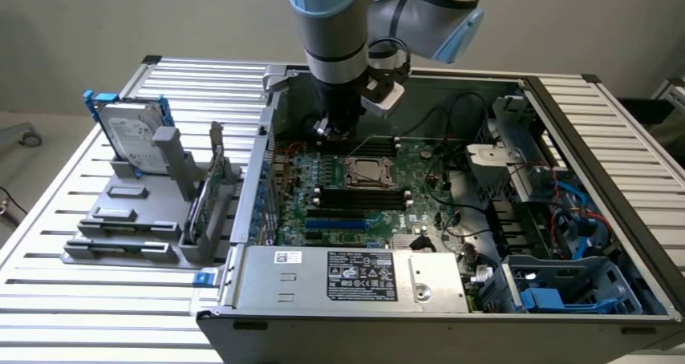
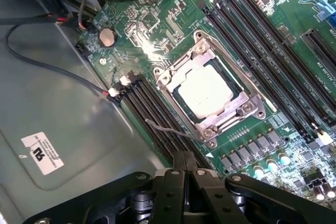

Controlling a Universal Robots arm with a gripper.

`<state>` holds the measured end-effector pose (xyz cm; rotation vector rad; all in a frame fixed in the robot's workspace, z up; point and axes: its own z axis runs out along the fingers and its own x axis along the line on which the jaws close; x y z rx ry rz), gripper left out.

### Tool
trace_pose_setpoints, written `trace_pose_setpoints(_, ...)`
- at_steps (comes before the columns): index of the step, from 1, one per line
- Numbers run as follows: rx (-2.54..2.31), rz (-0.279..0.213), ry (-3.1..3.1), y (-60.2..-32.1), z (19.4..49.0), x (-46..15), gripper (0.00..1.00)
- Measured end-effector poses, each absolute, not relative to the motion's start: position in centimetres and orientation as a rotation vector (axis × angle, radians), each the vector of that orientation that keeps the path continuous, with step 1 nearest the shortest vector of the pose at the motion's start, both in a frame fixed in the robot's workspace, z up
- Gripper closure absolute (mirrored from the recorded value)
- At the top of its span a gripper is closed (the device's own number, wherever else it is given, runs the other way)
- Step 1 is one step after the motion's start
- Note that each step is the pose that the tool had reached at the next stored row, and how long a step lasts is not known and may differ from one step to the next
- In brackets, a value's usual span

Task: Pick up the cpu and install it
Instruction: 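Install the first cpu locking lever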

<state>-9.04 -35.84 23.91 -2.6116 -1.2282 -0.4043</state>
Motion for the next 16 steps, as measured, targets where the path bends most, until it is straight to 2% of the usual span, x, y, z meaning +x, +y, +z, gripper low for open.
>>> trace_pose_setpoints(16, -2.603, -0.402, -1.243, -35.2, 21.0, -9.3, 0.89)
